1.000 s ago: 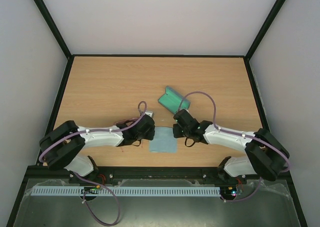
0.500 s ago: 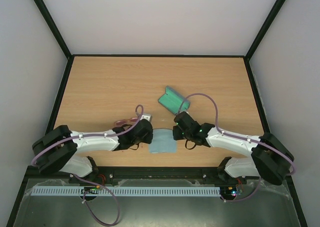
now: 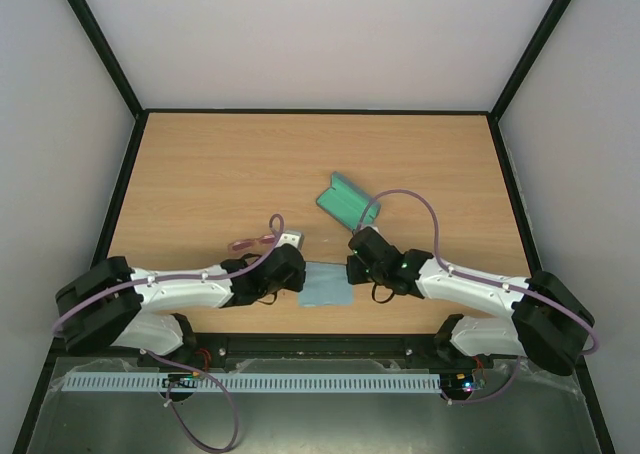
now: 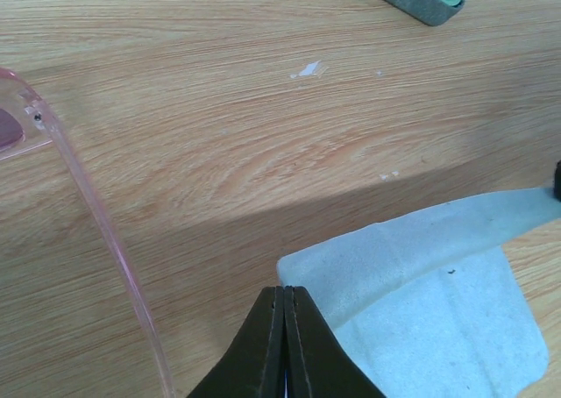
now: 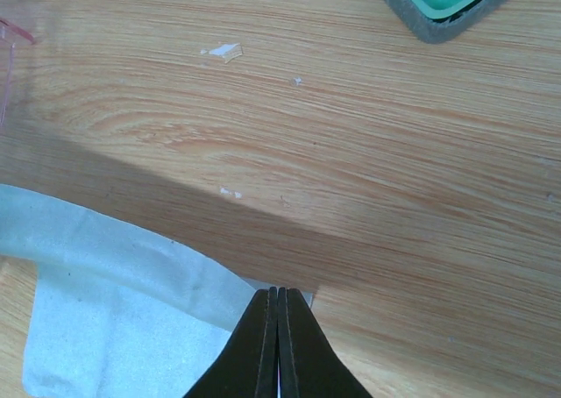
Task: Organize the sunglasses
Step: Fold the glasses cleaning cloth at the center of the board.
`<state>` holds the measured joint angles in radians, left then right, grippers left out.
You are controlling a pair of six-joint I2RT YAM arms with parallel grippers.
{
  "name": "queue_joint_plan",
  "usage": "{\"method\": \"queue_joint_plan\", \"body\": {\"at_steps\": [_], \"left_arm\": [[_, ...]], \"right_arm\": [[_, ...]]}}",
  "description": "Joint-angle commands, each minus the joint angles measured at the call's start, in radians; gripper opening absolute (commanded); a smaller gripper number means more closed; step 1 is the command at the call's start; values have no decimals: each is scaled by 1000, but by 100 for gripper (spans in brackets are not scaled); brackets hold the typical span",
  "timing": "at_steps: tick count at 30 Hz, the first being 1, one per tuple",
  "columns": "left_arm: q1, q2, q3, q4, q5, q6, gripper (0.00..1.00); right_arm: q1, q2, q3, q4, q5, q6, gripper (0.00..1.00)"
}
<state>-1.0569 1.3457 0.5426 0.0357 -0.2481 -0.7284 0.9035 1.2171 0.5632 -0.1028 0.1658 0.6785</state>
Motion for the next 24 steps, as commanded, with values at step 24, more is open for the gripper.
{"method": "queue_joint_plan", "body": {"at_steps": [24], "left_arm": [[-91,-104,-82,-35,-81,-77,2]], "right_arm": [[84,-59,-19,-90,49,60,2]]}}
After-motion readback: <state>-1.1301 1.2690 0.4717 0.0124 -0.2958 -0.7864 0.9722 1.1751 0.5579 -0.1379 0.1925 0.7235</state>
